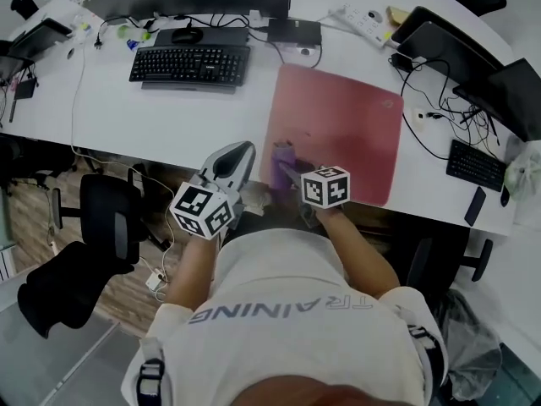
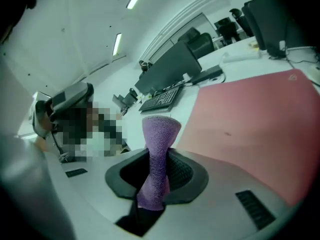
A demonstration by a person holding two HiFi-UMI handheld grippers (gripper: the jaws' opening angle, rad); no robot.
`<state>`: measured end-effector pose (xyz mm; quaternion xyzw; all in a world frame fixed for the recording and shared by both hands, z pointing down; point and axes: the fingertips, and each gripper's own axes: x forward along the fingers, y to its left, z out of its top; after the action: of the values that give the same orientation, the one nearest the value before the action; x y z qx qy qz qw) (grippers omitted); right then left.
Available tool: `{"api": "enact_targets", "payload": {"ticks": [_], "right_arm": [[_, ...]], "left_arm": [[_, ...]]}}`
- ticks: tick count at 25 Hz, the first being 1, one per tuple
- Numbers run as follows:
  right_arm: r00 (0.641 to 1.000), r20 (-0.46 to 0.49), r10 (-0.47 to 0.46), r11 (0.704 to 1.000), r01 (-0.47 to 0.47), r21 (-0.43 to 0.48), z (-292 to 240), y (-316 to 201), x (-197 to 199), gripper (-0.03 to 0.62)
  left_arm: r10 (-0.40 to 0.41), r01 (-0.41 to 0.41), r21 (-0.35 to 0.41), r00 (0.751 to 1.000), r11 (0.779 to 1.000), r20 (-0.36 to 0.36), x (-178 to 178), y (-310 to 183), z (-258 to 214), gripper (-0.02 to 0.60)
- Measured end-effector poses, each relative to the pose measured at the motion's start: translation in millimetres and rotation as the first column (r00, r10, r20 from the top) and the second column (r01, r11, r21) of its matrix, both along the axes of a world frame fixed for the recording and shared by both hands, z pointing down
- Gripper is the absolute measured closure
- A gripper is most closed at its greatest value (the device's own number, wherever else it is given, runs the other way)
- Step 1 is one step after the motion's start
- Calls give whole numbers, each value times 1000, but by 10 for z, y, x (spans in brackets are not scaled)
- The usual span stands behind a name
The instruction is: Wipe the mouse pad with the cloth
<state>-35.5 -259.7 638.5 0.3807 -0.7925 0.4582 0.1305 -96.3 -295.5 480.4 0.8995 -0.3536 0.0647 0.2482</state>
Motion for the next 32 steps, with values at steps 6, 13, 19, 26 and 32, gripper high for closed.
{"api": "enact_targets", "payload": {"ticks": [6, 13, 19, 26, 32], "right_arm": [[990, -75, -122, 991, 118, -61, 395, 42, -738, 497], [969, -232, -86, 990, 58, -127, 819, -180, -793, 497], [962, -267, -49, 991, 12, -137, 852, -116, -583, 494], [962, -271, -15, 992, -19, -122, 862, 14, -148, 493], [970, -241, 22, 993, -50, -111, 870, 118, 405, 479]], "left_arm": [[-27, 28, -15, 1000, 1000, 14, -299, 249, 58, 548], [-18, 18, -10, 1000, 1000, -4, -598, 440, 78, 549], [23, -23, 3, 1000, 1000, -1, -547, 518, 43, 549], [34, -34, 7, 999, 999, 14, -239, 543, -5, 549], [59, -59, -1, 997, 998, 41, 273, 744, 7, 549]]}}
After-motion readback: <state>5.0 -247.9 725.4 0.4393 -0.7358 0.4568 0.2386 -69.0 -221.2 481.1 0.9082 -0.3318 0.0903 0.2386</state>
